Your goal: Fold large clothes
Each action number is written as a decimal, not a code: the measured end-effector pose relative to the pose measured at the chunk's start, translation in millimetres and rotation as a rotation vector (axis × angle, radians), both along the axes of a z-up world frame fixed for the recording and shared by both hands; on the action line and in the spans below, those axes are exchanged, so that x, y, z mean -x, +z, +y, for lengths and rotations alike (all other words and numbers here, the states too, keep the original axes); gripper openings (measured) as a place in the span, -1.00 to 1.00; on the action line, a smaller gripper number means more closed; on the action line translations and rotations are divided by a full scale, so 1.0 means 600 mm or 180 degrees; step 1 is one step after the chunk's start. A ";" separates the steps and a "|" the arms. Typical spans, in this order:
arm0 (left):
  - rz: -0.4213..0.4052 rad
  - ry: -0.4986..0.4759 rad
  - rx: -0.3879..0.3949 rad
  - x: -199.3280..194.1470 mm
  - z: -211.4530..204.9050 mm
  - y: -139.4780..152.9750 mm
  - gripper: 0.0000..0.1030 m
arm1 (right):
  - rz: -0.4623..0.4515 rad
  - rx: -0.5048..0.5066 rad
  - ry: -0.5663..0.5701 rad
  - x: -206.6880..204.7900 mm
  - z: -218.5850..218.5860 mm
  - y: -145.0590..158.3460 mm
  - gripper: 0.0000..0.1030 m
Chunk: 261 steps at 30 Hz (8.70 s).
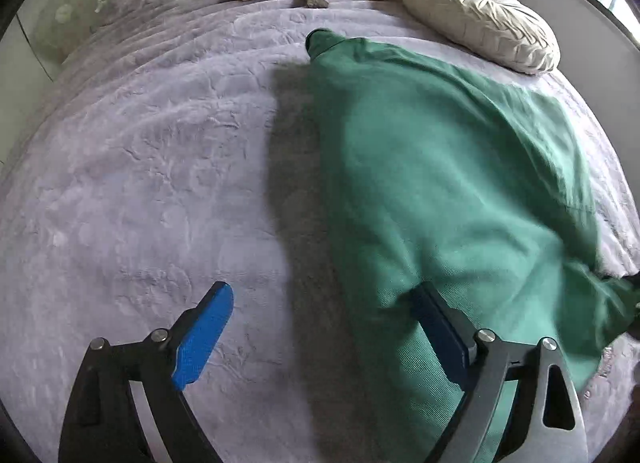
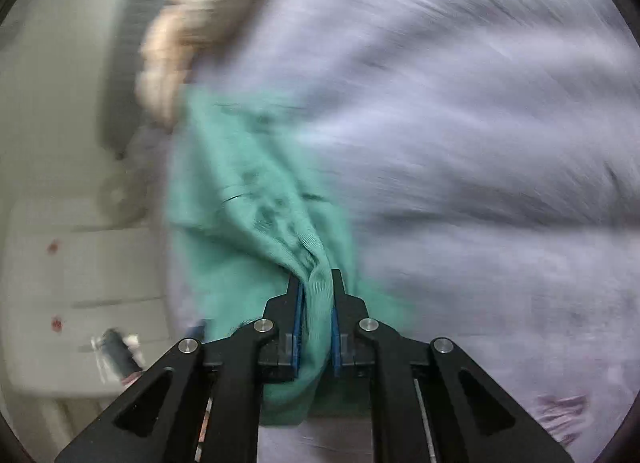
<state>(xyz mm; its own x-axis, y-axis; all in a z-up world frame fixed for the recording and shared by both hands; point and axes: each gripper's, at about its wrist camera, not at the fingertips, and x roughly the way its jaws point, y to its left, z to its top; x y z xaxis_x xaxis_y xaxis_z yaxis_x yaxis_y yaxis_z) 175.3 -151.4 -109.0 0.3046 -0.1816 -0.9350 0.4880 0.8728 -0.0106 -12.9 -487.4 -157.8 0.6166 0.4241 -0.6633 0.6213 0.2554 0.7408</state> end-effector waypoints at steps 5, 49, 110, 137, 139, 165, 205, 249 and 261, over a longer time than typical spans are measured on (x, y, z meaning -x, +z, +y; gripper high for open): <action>0.0041 -0.0067 0.0016 0.015 0.018 0.027 0.79 | 0.0009 0.0234 -0.0111 0.070 -0.011 0.046 -0.03; -0.0164 -0.0711 -0.0179 0.166 0.103 0.064 0.80 | -0.0061 0.0719 0.0461 0.044 0.041 0.102 0.03; 0.0422 -0.0418 -0.0068 0.106 0.028 0.006 0.80 | 0.0499 0.0883 0.0749 -0.031 0.056 0.081 -0.92; 0.1473 -0.0140 0.0998 -0.067 -0.059 -0.105 0.97 | -0.0299 0.0168 0.1312 -0.284 0.001 -0.038 0.45; 0.1388 -0.0175 0.0989 -0.058 -0.067 -0.091 0.67 | -0.0248 0.0177 0.1243 -0.282 0.007 -0.033 0.14; 0.1524 -0.0253 0.0727 0.151 0.252 0.024 -0.11 | -0.0415 -0.0789 0.1059 -0.082 0.326 0.035 -0.64; 0.1016 -0.0372 -0.0132 0.288 0.289 0.032 0.04 | 0.0839 0.0926 0.2005 0.007 0.446 0.078 -1.00; 0.0317 0.0082 -0.0784 0.245 0.270 0.127 1.00 | 0.1174 0.2110 0.1832 -0.039 0.468 0.230 0.99; 0.0265 0.0041 -0.0793 0.251 0.253 0.134 1.00 | 0.1168 0.2164 0.1863 -0.042 0.471 0.234 0.99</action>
<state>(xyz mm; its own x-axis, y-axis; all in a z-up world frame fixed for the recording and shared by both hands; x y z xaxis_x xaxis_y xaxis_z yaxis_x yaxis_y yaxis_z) 25.0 0.5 -28.8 0.2255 0.0608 -0.9724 0.4833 0.8596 0.1658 12.4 -205.0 -17.1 0.1355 0.0529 -0.9894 0.4225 0.9001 0.1060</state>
